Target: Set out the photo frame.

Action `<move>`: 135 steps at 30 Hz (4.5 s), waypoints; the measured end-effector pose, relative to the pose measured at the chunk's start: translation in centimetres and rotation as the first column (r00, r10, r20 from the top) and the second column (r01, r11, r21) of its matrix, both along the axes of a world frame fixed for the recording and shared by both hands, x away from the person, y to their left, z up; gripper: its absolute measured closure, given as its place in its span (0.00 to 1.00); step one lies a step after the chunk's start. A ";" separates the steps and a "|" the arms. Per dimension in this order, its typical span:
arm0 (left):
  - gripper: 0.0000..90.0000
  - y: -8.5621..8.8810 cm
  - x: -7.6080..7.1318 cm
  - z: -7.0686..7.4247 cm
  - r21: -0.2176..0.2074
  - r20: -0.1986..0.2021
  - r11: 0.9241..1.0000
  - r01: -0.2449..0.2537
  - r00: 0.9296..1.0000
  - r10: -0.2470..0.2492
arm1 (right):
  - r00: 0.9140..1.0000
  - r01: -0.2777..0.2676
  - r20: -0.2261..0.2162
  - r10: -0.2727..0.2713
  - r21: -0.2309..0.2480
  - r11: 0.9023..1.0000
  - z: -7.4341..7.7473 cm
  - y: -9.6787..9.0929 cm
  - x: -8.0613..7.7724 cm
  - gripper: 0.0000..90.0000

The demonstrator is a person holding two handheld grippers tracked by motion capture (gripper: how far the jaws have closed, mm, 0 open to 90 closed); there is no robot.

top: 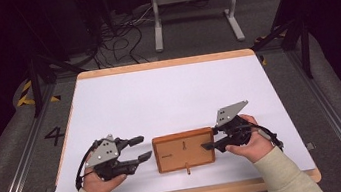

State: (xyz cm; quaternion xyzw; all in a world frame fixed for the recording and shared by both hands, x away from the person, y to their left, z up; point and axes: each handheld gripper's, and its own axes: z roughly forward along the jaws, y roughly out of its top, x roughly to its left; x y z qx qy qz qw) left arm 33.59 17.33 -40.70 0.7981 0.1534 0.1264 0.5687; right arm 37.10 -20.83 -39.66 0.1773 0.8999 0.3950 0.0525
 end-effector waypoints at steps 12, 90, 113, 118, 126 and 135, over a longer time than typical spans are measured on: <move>0.49 1.9 3.4 -3.5 0.084 -0.166 0.978 -0.192 0.965 0.204 | 0.994 -0.041 0.103 0.048 -0.064 0.997 0.3 -0.1 -1.7 0.61; 0.52 1.6 4.2 -4.7 0.134 -0.180 0.965 -0.223 0.953 0.245 | 0.998 0.019 -0.057 -0.021 -0.034 0.999 -3.3 -0.2 -1.8 1.00; 0.51 1.9 4.1 -4.9 0.137 -0.188 0.965 -0.226 0.950 0.249 | 0.985 0.121 -0.129 -0.111 0.074 0.990 -3.1 3.6 4.5 1.00; 0.51 1.8 4.1 -4.9 0.137 -0.194 0.964 -0.227 0.948 0.251 | 0.985 0.113 -0.138 -0.102 0.078 0.990 -3.1 4.5 5.0 1.00; 0.51 1.9 4.2 -4.9 0.139 -0.197 0.964 -0.225 0.948 0.250 | 0.989 0.083 -0.132 -0.071 0.084 0.993 -2.6 6.3 5.6 1.00; 0.51 1.9 4.3 -4.9 0.137 -0.199 0.964 -0.228 0.947 0.252 | 0.986 0.157 -0.054 -0.156 0.017 0.987 -1.0 5.2 4.5 0.92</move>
